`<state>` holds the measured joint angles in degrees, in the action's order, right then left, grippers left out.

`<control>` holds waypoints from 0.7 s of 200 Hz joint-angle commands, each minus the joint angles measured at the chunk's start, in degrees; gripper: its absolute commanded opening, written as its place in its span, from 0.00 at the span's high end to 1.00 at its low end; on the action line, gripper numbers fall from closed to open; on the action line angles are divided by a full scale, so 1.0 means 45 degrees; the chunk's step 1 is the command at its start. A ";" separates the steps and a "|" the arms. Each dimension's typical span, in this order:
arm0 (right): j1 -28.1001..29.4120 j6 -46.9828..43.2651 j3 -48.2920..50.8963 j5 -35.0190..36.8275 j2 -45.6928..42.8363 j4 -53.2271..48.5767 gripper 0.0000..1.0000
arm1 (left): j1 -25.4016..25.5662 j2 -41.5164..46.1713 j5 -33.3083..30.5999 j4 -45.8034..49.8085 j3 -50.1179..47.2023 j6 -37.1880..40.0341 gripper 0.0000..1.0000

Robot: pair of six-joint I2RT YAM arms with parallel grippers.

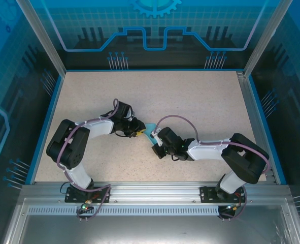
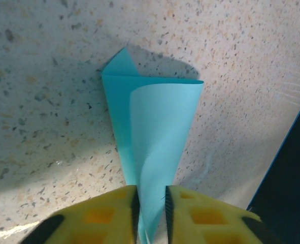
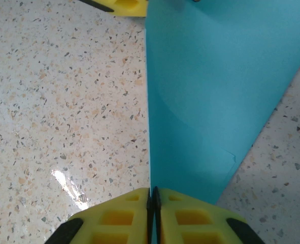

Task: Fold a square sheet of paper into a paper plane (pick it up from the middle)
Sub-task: Fold the wing for the fifth time at the center of the table.

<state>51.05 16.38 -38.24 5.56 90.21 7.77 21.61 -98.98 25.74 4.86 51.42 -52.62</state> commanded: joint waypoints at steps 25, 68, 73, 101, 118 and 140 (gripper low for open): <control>0.0109 -0.0482 -0.0305 0.0657 -0.0058 -0.0740 0.81 | 0.0063 -0.0080 0.0335 0.0770 0.0429 -0.0123 0.95; 0.0728 -0.0880 -0.0839 0.1904 0.0258 -0.1382 0.75 | 0.0061 -0.0053 0.0417 0.0768 0.0449 -0.0204 0.98; 0.0771 -0.0886 -0.0882 0.1980 0.0283 -0.1411 0.76 | 0.0078 -0.0046 0.0420 0.0774 0.0447 -0.0207 0.98; 0.1006 -0.0868 -0.0993 0.2411 0.0454 -0.1491 0.76 | 0.0081 -0.0055 0.0471 0.0775 0.0444 -0.0203 0.98; 0.1070 -0.0848 -0.1047 0.2566 0.0550 -0.1511 0.74 | 0.0072 -0.0055 0.0482 0.0772 0.0429 -0.0213 0.98; 0.1212 -0.0838 -0.1118 0.2859 0.0687 -0.1609 0.74 | 0.0077 -0.0075 0.0532 0.0751 0.0429 -0.0212 0.98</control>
<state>55.33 13.15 -41.69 15.44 92.16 2.31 21.61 -99.00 26.00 6.81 51.72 -52.64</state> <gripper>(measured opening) 0.255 0.049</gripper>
